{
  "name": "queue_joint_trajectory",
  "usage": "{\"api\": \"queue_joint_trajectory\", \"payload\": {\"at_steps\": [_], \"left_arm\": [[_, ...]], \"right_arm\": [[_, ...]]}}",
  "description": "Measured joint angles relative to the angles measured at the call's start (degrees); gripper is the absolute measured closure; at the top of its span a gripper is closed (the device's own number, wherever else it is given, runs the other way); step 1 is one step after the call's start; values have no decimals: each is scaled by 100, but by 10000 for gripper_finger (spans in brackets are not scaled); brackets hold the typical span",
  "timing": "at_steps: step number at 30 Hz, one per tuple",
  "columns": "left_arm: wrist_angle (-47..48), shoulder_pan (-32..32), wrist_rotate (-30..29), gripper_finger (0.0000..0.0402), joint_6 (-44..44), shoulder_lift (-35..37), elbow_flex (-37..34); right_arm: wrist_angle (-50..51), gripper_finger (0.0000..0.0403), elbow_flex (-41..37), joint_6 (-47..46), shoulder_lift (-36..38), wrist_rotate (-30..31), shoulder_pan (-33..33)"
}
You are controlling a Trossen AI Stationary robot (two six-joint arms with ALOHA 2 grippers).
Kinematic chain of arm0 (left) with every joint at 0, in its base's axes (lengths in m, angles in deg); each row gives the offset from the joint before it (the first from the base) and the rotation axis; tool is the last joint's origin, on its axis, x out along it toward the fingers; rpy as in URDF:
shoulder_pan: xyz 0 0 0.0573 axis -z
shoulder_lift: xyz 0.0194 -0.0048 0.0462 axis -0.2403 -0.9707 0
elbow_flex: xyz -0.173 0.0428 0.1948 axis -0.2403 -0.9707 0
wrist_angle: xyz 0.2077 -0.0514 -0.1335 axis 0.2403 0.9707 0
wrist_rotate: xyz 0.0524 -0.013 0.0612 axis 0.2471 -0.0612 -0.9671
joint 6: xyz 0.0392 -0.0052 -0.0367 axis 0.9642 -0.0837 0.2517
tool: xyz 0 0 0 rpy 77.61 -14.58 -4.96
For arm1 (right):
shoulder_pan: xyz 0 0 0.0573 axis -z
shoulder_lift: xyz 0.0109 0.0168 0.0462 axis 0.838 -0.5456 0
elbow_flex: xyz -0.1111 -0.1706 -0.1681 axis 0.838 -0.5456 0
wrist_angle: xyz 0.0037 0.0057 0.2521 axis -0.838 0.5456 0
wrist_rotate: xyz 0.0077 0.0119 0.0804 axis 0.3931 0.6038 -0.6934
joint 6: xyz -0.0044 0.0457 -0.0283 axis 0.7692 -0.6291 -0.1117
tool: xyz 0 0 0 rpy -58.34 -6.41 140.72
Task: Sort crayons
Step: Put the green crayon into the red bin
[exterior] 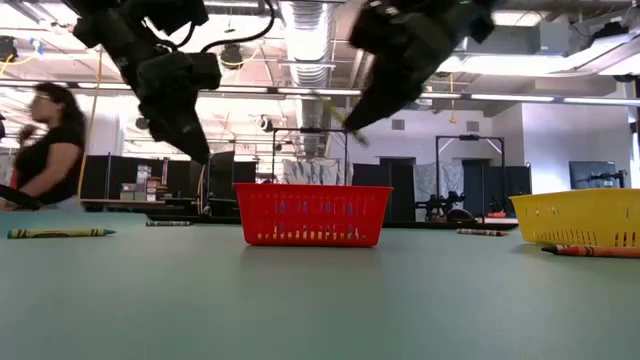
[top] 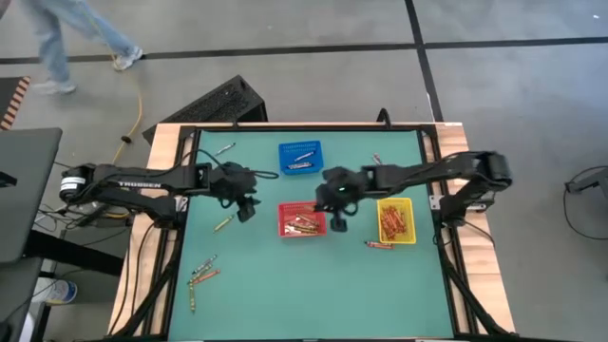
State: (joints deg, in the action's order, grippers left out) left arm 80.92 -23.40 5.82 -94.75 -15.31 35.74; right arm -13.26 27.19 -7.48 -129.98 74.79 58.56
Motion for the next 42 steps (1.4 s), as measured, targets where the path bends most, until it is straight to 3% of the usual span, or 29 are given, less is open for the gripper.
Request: {"api": "queue_joint_trajectory", "payload": {"at_steps": [5, 11, 19, 24, 29, 33, 38, 42], "left_arm": [[706, 441, 150, 226, -915, -2, 0], [1070, 1549, 681, 226, -1751, -2, 2], [1448, 3053, 631, 226, -3274, -7, 4], [1637, 3931, 80, 226, -4167, -4, 4], [2232, 4389, -484, 226, -5124, -4, 4], [2532, 4645, -346, 226, -5764, -143, 7], [2022, 5051, -109, 226, -5943, -390, 6], [1929, 5442, 157, 226, -6622, -631, 7]], "right_arm": [[909, 400, 925, 140, -947, 18, -101], [1839, 392, 1743, 139, -1678, 201, -65], [2032, 356, 1893, 94, -1724, 777, 9], [2114, 337, 1895, 97, -1653, 789, -11], [2111, 330, 1893, 95, -1636, 789, -61], [2206, 330, 1893, 93, -1634, 787, -177], [2168, 330, 1893, 154, -1633, 776, -371], [2152, 329, 1893, 228, -1633, 777, -450]]}}
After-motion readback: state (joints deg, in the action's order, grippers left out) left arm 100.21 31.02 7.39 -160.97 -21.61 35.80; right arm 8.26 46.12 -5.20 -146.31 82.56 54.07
